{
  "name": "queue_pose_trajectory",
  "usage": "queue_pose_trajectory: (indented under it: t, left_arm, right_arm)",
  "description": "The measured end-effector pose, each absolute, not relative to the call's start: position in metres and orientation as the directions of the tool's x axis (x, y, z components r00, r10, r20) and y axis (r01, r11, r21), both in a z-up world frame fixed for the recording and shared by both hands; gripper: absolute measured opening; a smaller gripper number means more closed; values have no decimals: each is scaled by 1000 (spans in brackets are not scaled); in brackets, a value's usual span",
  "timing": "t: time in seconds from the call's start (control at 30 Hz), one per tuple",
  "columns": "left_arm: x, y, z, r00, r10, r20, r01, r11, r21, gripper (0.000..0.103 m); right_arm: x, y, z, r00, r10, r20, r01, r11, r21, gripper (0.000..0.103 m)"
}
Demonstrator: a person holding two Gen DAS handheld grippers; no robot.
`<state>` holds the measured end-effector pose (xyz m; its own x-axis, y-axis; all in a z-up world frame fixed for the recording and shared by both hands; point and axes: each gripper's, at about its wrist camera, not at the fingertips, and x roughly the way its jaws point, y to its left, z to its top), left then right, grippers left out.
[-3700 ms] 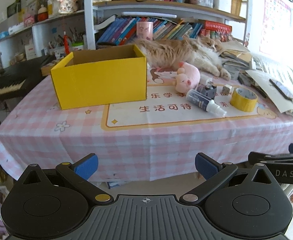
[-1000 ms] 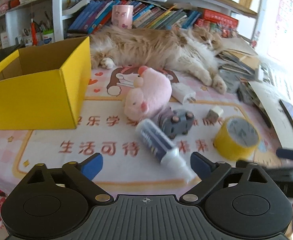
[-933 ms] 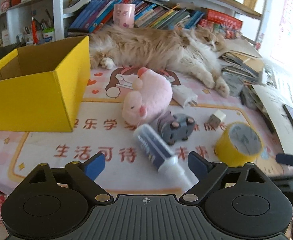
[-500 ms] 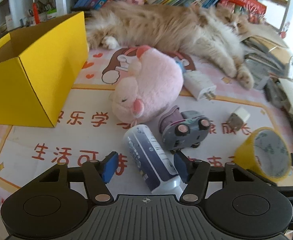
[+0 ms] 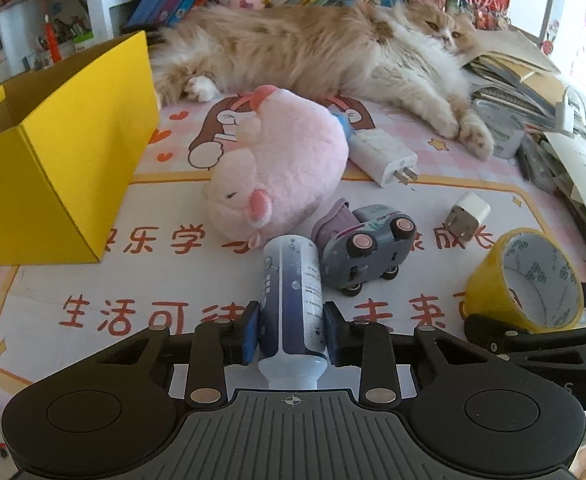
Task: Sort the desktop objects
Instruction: 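Grasp the white-and-blue lotion bottle with the left tool while the right tool grasps the yellow tape roll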
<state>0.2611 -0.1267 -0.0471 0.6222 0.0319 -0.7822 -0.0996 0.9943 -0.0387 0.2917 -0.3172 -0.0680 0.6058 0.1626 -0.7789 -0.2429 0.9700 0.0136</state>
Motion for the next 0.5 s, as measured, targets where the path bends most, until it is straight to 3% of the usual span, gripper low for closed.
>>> queue_pose_trajectory:
  t: [0.03,0.5]
  left_arm:
    - [260,-124,-46,622,27,-783,-112,992,-55,31]
    - [218,-96,-6,705,-19,-708,-163,968,-189,31]
  right_arm:
    - [291,-318,-68,606,171,-777,-247,969,20,90]
    - [272,-312,-36,655,232,-719,-282,958,52,89]
